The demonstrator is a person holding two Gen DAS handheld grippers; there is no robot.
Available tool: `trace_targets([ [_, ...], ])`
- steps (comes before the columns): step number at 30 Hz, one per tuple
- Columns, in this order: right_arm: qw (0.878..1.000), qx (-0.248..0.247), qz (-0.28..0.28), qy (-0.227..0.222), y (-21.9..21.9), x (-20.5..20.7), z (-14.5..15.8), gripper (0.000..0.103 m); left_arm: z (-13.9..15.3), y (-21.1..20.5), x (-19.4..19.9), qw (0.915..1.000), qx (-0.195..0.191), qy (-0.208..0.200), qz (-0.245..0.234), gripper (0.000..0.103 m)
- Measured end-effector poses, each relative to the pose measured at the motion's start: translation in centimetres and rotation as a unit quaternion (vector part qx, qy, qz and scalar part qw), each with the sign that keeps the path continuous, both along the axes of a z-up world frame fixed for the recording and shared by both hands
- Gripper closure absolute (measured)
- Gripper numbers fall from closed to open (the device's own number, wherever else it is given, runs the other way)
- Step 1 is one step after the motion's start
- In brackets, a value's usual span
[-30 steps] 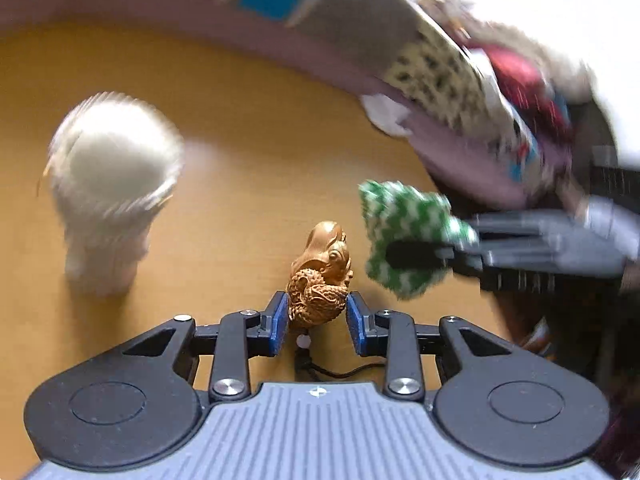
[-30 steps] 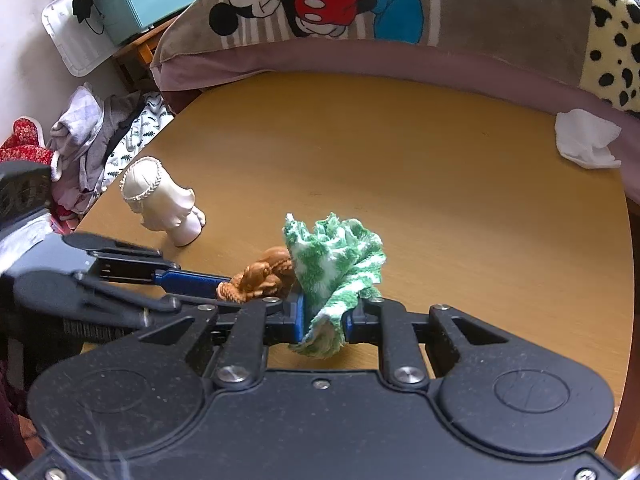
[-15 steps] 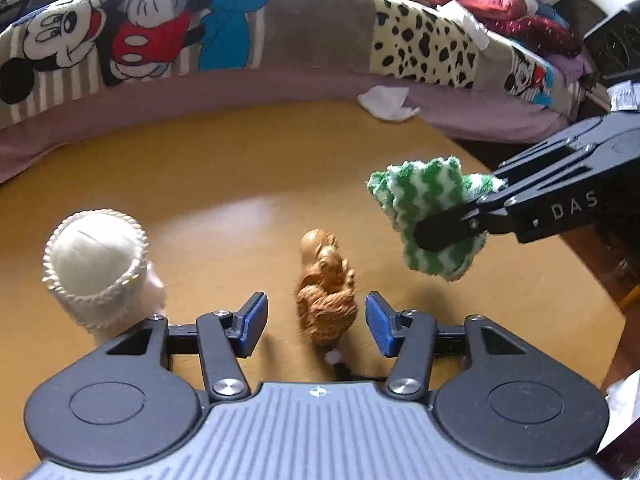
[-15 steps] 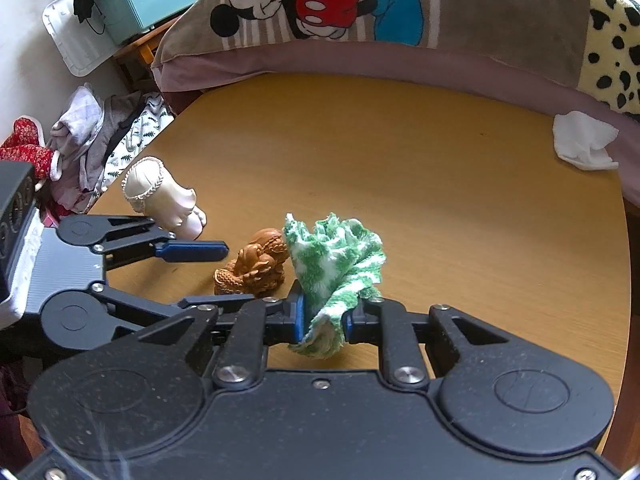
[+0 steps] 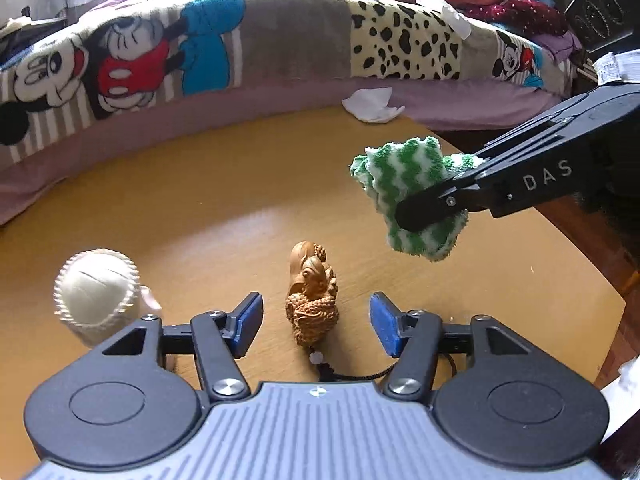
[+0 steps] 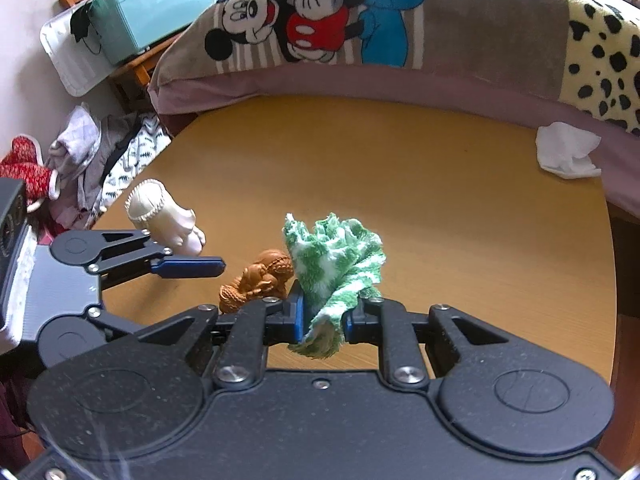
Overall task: Clean container
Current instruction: 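Move the open left tool toward the white carved figurine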
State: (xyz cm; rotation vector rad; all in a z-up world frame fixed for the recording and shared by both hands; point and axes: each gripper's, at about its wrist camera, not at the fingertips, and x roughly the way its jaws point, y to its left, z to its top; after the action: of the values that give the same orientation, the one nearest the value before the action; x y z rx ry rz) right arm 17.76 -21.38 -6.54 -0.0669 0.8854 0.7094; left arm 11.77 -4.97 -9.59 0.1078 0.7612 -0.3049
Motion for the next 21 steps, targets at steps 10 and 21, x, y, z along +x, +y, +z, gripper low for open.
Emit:
trace_targets([
  [10, 1.000, 0.026, -0.014, 0.011, 0.4, -1.6, 0.5, 0.086, 1.3, -0.3, -2.5, 0.9995, 0.017, 0.011, -0.023, 0.041],
  [21, 0.999, 0.033, -0.007, 0.007, 1.7, -4.0, 1.6, 0.086, 3.0, 0.7, -4.5, 0.9991, 0.026, 0.027, -0.022, 0.041],
])
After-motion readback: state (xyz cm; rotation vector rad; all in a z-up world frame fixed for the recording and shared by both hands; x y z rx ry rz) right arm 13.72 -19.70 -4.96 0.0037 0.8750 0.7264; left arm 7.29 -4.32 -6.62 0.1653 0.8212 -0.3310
